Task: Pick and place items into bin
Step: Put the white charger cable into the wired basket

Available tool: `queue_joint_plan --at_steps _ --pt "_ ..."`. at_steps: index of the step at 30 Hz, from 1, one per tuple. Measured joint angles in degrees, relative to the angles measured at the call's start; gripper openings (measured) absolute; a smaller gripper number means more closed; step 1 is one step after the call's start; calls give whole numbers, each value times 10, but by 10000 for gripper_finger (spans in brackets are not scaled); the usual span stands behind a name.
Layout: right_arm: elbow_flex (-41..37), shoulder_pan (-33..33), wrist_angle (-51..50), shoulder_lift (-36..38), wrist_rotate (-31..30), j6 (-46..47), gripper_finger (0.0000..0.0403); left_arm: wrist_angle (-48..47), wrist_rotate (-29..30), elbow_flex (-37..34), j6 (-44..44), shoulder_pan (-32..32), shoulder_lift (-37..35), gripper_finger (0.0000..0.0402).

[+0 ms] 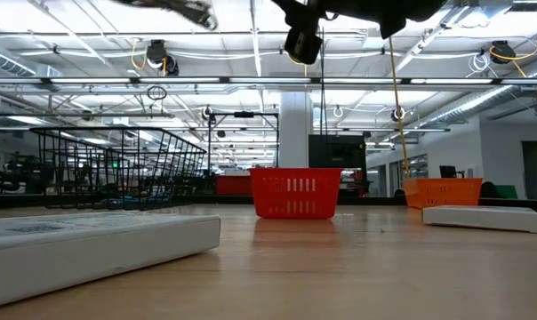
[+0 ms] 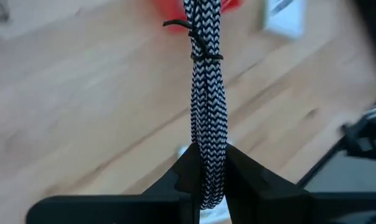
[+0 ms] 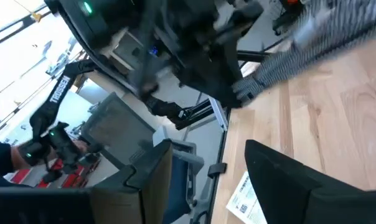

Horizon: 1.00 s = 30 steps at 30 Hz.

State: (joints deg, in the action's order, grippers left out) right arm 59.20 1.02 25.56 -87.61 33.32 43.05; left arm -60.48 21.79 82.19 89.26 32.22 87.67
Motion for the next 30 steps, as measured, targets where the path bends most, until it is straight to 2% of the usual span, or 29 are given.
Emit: queue_joint_plan --at_steps 3,8,12,17,22,30 --pt "0 0 -4 -1 -3 -7 196 51 24 0 -47 -11 -21 38" --pt "0 1 35 -2 -19 -13 196 111 22 1 -106 -34 -29 38" --pt "0 2 85 -2 -37 -3 196 136 20 1 -123 -48 -29 39" --pt "0 2 79 -3 -47 -2 196 138 33 1 -123 -64 -31 40" --pt "0 2 76 -3 -47 -2 196 95 40 1 -110 -89 -59 38" --pt "0 0 79 -3 -11 -2 196 -88 50 1 -77 -171 -125 48"
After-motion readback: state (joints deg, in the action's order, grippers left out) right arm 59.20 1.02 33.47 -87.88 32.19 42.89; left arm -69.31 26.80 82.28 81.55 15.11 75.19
